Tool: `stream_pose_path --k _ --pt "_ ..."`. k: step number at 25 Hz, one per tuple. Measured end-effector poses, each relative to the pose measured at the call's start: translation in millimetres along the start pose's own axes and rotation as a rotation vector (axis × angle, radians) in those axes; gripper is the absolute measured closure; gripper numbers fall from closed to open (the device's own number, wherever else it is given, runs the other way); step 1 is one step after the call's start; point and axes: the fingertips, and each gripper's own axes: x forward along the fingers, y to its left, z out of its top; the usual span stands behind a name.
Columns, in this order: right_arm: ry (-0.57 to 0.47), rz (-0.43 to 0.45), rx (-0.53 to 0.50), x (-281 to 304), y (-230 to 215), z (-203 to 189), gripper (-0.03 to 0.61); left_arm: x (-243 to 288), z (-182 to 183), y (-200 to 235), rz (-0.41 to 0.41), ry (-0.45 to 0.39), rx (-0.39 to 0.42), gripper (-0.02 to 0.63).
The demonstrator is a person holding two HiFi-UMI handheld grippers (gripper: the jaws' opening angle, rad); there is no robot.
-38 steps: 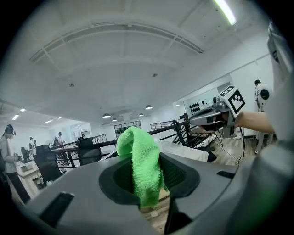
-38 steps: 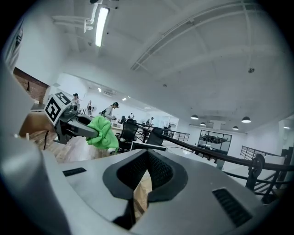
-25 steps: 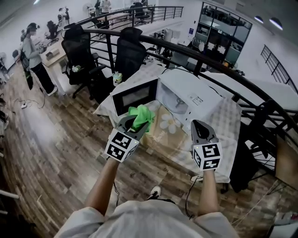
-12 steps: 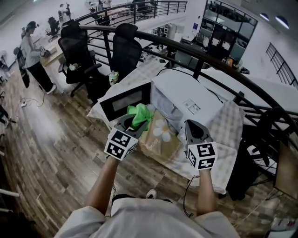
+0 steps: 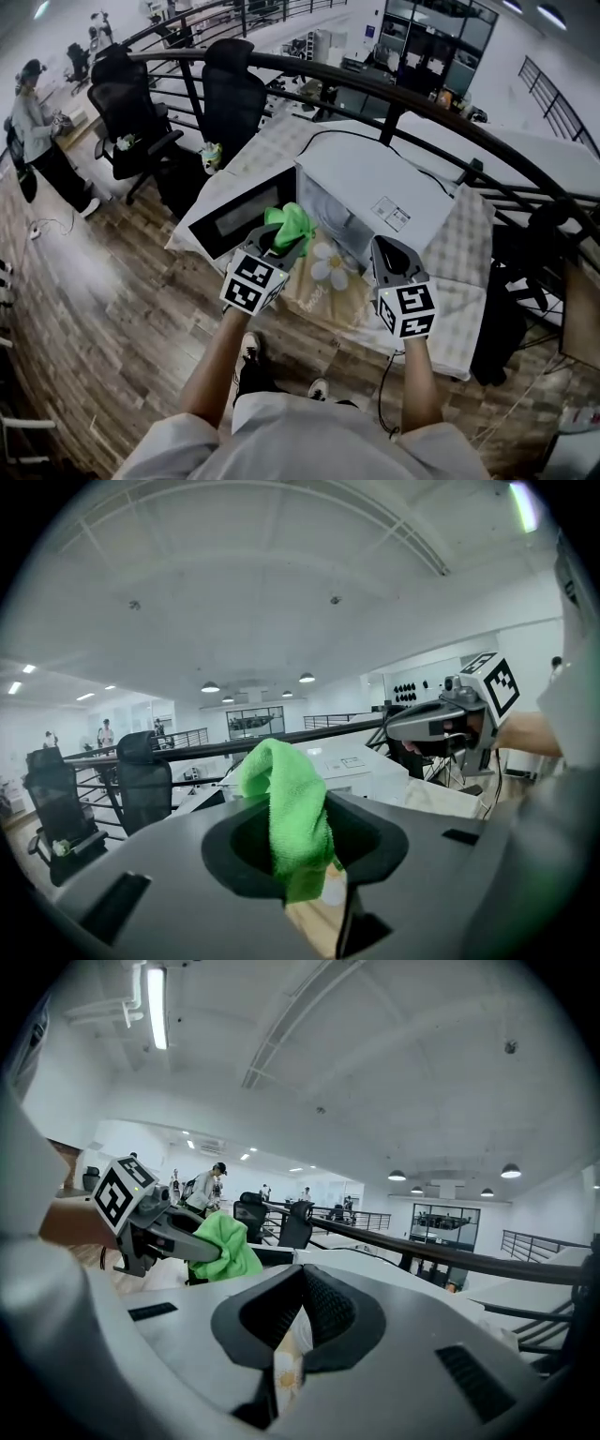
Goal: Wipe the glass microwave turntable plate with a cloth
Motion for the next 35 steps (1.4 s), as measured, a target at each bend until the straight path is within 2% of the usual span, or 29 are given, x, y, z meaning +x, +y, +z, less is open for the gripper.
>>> stream_pose_path --k 3,7,12,16,19,24,28,32,35 --pt "0.005 -0.065 0.028 19 -3 -8 0.574 22 -13 15 -0.062 -0.003 0.019 0.479" --pt "0.0 -0.153 0.101 43 -4 -13 0.574 49 -43 43 -0.127 0.035 0.029 0.479" --pt "0.067 -0.313 0.059 55 6 -14 0.566 73 -52 69 -0.23 0.045 0.024 0.479" --pt "0.117 -0.36 0.096 67 10 -37 0.566 113 -75 83 -0.235 0.074 -0.005 0.479" --pt "0.155 -0.372 0.119 70 11 -58 0.565 144 -94 80 -0.239 0.086 -0.02 0.479" --pt "0.183 -0.353 0.171 84 0 -97 0.565 211 -118 69 -0.254 0.095 0.031 0.479" --pt "0.191 -0.349 0.186 88 -9 -125 0.565 253 -137 68 -0.222 0.112 0.051 0.479" --pt "0.212 -0.346 0.187 89 -12 -146 0.565 272 -156 63 -0.207 0.169 0.028 0.479" --pt "0.226 -0.344 0.175 87 -12 -153 0.565 277 -165 45 -0.221 0.189 0.053 0.479"
